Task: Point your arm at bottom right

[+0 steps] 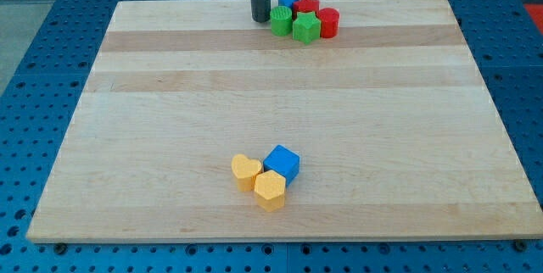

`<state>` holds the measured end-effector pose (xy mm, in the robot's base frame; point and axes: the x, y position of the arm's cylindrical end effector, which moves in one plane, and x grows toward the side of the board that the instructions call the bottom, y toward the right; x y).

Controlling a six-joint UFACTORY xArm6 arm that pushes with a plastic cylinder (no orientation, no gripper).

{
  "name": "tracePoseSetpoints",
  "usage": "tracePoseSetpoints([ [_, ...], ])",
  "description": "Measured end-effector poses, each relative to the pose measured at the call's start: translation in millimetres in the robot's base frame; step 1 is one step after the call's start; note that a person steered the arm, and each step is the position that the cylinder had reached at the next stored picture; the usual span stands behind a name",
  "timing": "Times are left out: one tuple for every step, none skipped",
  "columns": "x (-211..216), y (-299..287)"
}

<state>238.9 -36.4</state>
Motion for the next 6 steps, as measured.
tracePoseSetpoints([
  [5,-16],
  [43,-58],
  [96,-88],
  [150,-100],
  [201,-107],
  [254,-114],
])
